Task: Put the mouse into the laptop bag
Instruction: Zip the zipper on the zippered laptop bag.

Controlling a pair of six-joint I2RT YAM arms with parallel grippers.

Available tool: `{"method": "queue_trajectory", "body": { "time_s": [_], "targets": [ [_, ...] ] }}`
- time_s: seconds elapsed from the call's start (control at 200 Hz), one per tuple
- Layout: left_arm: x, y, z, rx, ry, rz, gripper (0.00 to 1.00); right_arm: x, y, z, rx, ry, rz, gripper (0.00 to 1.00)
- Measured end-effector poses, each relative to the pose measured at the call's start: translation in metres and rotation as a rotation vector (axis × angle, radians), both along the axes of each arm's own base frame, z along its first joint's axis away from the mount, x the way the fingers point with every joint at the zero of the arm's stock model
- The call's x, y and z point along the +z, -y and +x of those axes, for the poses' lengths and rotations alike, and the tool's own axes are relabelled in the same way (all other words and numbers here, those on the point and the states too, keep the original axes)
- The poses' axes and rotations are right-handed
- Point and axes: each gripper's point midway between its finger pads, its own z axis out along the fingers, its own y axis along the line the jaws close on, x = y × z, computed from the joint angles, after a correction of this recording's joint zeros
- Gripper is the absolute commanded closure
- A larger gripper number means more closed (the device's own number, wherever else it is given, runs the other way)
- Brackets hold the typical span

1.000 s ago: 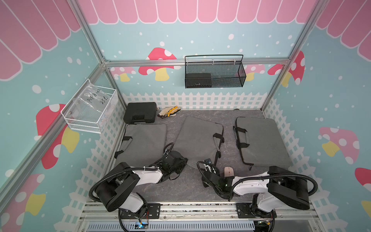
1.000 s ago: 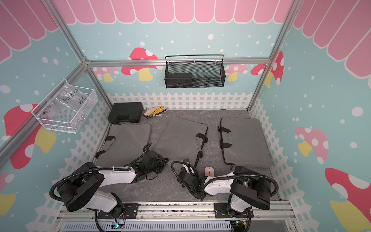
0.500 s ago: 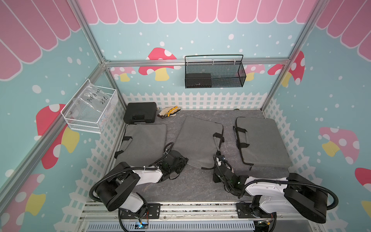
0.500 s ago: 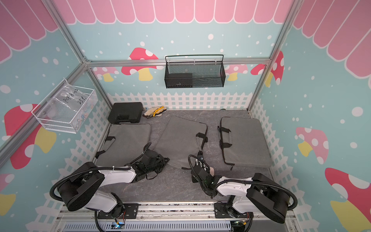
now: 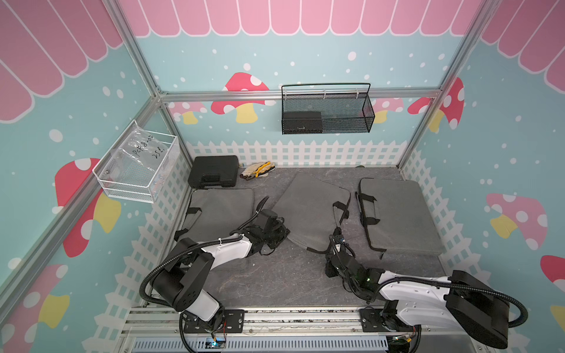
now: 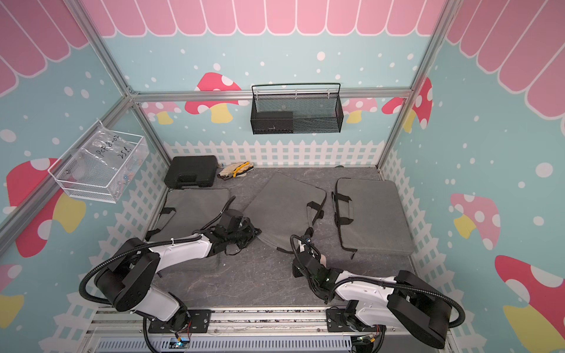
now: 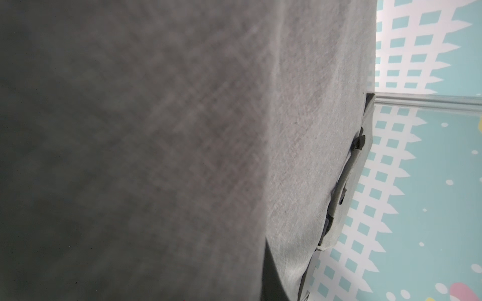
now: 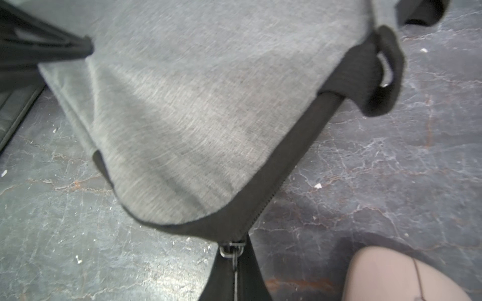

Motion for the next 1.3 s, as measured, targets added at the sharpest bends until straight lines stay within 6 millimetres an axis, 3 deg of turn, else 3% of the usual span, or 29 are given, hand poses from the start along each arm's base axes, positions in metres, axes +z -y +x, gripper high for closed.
{"method": "queue_trajectory", "body": {
  "time_s": [0.08, 0.14, 0.225, 0.355, 0.54, 0.76, 0.906, 1.081, 1.301],
  "targets": [
    [-0.006, 0.000, 0.006, -0.029, -0.021, 0.014, 0.97, -0.005, -0.006, -0.004, 0.025, -0.008, -0.027, 1.00],
    [-0.012, -0.004, 0.007, -0.033, -0.037, 0.017, 0.81, -0.011, -0.013, -0.006, 0.046, -0.024, -0.056, 1.00],
    [-0.018, -0.015, 0.007, -0.016, -0.040, 0.031, 0.48, -0.020, -0.026, -0.004, 0.079, -0.045, -0.089, 1.00],
    [-0.022, -0.029, 0.001, 0.020, -0.036, 0.036, 0.35, -0.022, -0.050, 0.007, 0.113, -0.042, -0.110, 1.00],
    [-0.002, -0.009, -0.018, -0.023, 0.024, -0.002, 0.34, -0.021, -0.078, 0.016, 0.170, -0.039, -0.106, 1.00],
    [0.005, 0.023, -0.069, -0.066, 0.057, -0.043, 0.34, -0.018, -0.099, 0.017, 0.220, -0.041, -0.081, 1.00],
    [0.008, 0.022, -0.065, -0.015, 0.067, -0.057, 0.34, -0.018, -0.109, 0.011, 0.257, -0.038, -0.067, 1.00],
    [-0.009, 0.009, -0.070, 0.045, 0.036, -0.048, 0.34, -0.015, -0.128, 0.005, 0.297, -0.035, -0.048, 1.00],
    [-0.016, 0.004, -0.070, 0.090, 0.023, -0.057, 0.34, -0.009, -0.141, 0.001, 0.321, -0.018, -0.025, 1.00]
  ]
}}
